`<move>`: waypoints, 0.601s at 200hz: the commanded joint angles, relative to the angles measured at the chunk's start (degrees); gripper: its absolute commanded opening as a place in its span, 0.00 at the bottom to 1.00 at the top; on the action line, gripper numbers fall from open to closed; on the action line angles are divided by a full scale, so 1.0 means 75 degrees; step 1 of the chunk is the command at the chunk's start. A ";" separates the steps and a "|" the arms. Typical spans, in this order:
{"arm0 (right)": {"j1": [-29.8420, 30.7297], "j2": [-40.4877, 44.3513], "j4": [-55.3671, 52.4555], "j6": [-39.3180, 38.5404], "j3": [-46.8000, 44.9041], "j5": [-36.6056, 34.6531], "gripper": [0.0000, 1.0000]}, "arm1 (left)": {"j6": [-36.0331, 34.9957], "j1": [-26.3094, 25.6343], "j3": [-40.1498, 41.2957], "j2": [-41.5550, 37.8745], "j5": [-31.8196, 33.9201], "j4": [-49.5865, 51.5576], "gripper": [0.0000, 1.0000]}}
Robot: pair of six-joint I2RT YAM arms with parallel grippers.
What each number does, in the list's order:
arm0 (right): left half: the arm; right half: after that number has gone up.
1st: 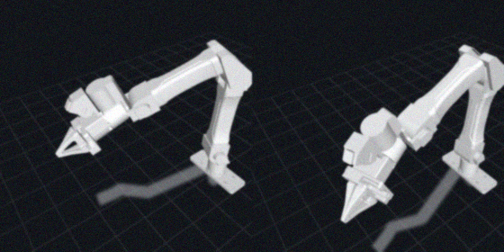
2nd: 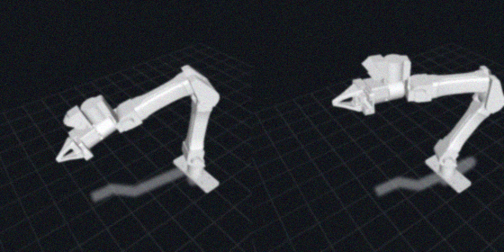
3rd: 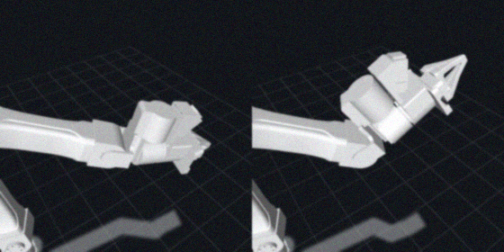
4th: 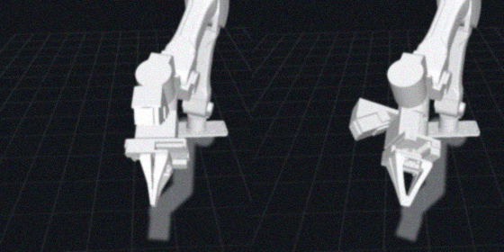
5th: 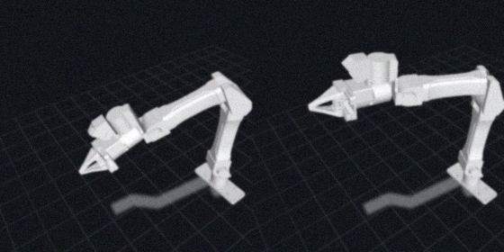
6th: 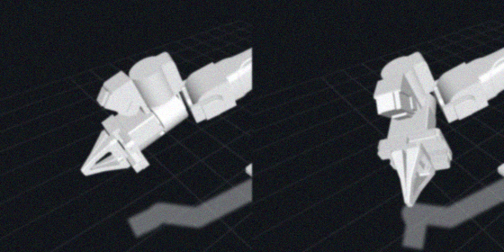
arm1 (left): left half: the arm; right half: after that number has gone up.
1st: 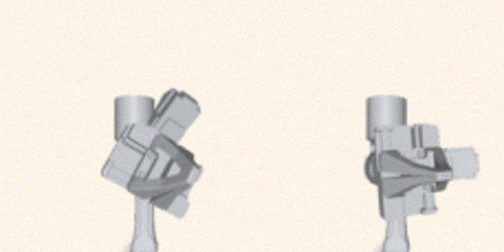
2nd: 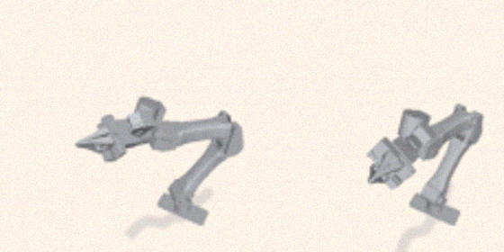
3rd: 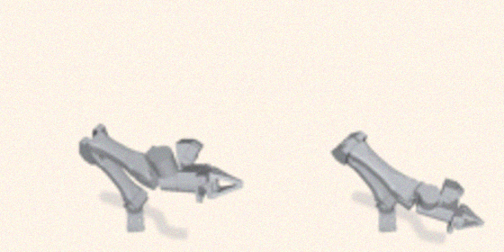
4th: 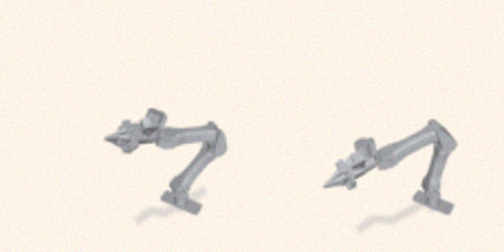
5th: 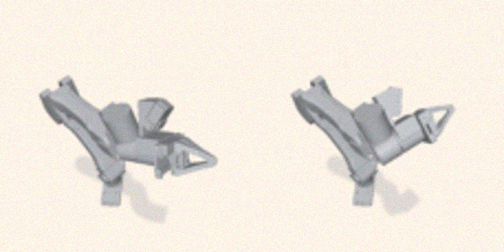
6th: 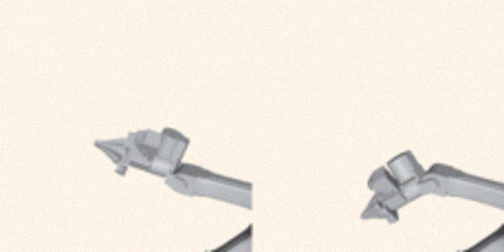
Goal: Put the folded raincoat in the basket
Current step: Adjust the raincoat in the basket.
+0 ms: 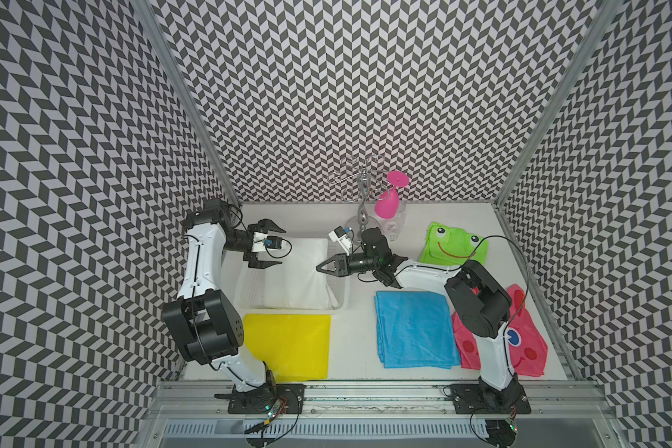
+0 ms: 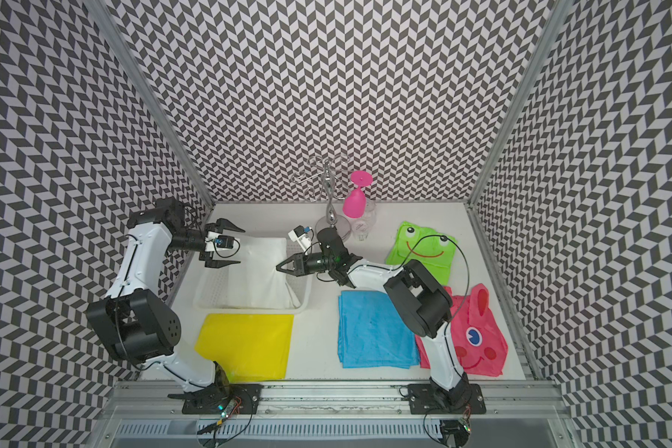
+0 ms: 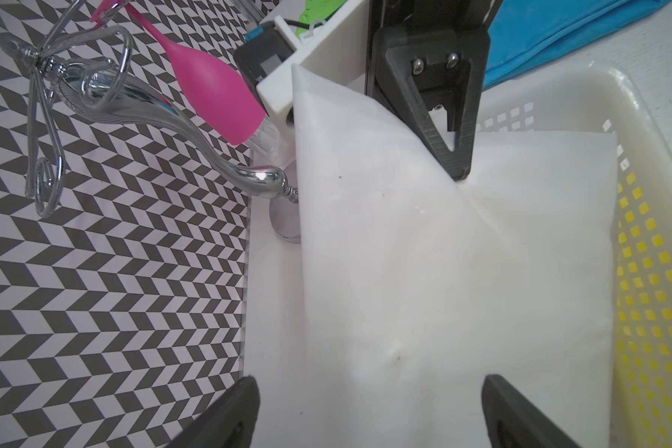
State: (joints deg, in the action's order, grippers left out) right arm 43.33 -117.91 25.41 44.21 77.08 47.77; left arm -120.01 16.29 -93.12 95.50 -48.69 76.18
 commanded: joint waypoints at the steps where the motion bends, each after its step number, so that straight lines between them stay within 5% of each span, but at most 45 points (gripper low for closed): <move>1: 0.0078 0.0032 -0.0188 0.0419 0.0016 -0.0357 0.00 | -0.0130 0.0036 -0.0217 0.0012 -0.0270 -0.0278 0.93; 28: 0.0067 -0.0310 -0.1048 0.0165 0.0381 -0.0614 0.00 | 0.1342 0.0031 -0.0121 0.0051 -0.0274 -0.1480 0.94; 70: 0.0047 -0.0609 -0.1933 -0.0340 0.0801 -0.1298 0.00 | 0.6018 0.0100 0.0847 -0.0206 0.0006 -0.4760 1.00; 87: -0.0005 -0.0640 -0.1850 -0.0336 0.0882 -0.1298 0.00 | 0.6338 0.0101 0.1602 -0.0495 0.0105 -0.5262 0.99; 120: -0.0104 -0.0493 -0.1680 -0.0251 0.1086 -0.1332 0.00 | 0.5459 0.0107 0.2618 -0.0988 -0.0098 -0.5214 1.00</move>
State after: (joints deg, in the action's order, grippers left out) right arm 43.18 -121.12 12.40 42.74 83.22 39.33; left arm -80.51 16.93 -76.36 92.12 -47.92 40.66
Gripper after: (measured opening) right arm 0.054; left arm 0.995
